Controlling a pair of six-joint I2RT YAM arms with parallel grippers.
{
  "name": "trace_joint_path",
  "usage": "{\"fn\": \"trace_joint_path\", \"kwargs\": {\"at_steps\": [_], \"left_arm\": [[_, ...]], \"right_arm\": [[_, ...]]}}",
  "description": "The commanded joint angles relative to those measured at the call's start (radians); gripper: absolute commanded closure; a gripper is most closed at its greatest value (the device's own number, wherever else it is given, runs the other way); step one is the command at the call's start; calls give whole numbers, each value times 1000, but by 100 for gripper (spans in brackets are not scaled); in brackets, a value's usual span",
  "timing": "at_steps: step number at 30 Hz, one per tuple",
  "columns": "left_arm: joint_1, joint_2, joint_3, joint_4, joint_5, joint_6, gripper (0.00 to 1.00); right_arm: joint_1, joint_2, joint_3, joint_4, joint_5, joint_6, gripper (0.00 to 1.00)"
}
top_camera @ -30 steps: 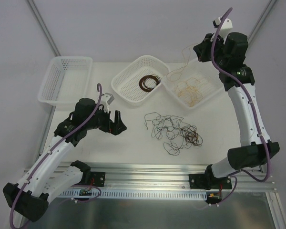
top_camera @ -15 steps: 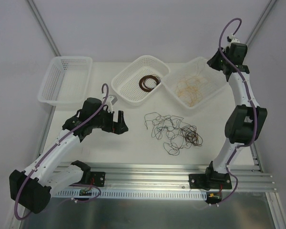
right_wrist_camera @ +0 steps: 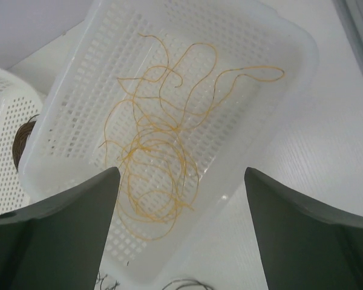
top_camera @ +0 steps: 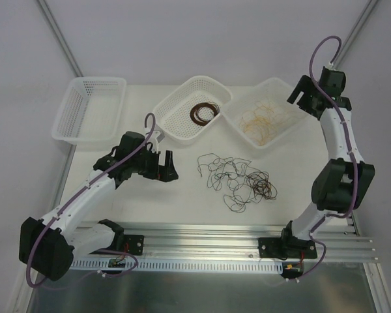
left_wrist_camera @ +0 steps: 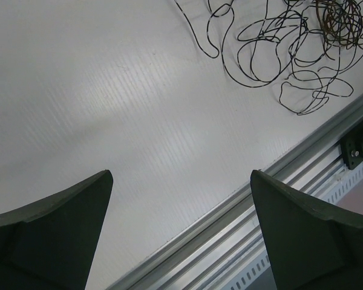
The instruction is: Untangle the cables
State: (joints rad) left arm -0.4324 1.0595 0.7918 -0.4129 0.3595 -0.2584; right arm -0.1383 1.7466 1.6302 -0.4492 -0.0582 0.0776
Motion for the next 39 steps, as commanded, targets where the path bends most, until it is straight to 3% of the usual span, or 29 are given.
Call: {"fn": "trace_joint_path", "kwargs": {"at_steps": [1,11,19,25,33,39], "left_arm": [[-5,34,24,51,42,-25,1],[-12,137,46,103,82,-84,1],[-51,192,34,158,76,-163,1],[-81,201,20,174,55,-205,1],[-94,122,-49,177,9,-240,1],[-97,79,-82,177,-8,-248,2]], "right_arm": [[48,-212,-62,-57,51,-45,12],[282,-606,-599,-45,43,65,12],[461,-725,-950,-7,84,99,14],[669,-598,-980,110,118,120,19],[945,-363,-747,186,6,88,22],[951,-429,-734,95,170,77,36]]}}
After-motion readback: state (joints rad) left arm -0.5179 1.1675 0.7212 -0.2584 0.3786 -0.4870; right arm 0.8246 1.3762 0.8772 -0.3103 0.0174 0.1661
